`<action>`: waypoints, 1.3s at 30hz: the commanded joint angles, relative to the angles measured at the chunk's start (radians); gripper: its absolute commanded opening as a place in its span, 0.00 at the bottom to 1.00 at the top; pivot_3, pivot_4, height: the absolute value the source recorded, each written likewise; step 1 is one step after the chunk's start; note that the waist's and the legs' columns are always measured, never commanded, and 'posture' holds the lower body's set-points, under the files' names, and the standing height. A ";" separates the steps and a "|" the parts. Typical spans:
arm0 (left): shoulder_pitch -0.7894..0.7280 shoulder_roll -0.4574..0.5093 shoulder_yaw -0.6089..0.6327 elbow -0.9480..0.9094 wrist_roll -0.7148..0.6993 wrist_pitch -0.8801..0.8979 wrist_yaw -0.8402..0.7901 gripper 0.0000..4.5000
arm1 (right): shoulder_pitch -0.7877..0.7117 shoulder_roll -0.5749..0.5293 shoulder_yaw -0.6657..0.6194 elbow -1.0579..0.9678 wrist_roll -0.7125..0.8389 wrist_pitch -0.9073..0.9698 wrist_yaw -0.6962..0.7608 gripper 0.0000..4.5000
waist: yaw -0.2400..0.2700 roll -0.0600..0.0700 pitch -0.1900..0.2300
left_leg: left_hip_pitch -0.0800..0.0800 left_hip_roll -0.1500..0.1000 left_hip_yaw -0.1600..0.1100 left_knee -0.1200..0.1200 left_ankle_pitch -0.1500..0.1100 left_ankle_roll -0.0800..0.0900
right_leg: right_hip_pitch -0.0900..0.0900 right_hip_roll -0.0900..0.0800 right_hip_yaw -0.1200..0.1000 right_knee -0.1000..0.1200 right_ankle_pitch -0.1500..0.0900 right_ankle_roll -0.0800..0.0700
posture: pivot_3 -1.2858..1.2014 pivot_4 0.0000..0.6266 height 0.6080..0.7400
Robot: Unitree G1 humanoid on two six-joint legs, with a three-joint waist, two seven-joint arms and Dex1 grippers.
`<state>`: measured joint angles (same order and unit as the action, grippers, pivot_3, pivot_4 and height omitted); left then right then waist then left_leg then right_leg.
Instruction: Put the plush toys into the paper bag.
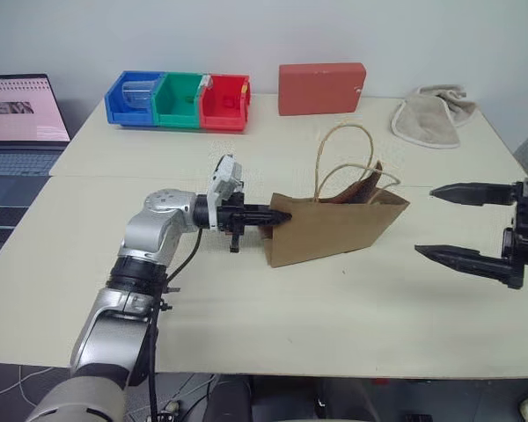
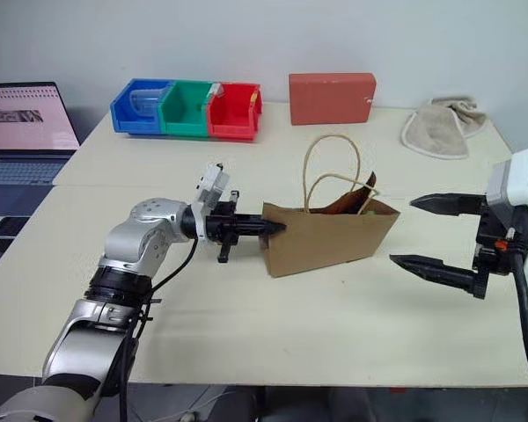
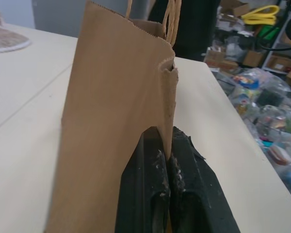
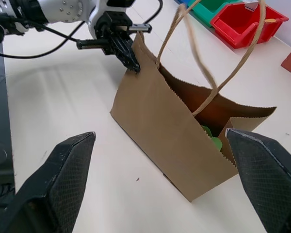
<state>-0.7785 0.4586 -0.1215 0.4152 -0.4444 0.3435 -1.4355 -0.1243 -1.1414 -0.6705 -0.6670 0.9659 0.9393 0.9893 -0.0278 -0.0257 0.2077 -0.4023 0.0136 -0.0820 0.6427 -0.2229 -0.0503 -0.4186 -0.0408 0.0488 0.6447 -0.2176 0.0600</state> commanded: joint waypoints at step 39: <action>0.095 0.195 0.111 -0.114 0.160 -0.154 0.085 0.98 | -0.059 -0.037 0.151 0.100 -0.081 -0.155 0.012 1.00 | -0.005 0.000 0.000 | 0.000 0.001 0.000 -0.001 0.000 0.000 | -0.001 0.000 0.000 0.001 0.003 0.005 | 0.52 0.24 1.00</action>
<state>-0.6992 0.6156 -0.0628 0.3798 -0.2771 0.1767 -1.3831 -0.1467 -1.1636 -0.5245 -0.5916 0.9121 0.8227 0.9962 -0.0324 -0.0256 0.2078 -0.4019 0.0144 -0.0819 0.6419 -0.2229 -0.0503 -0.4193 -0.0407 0.0488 0.6453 -0.2150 0.0645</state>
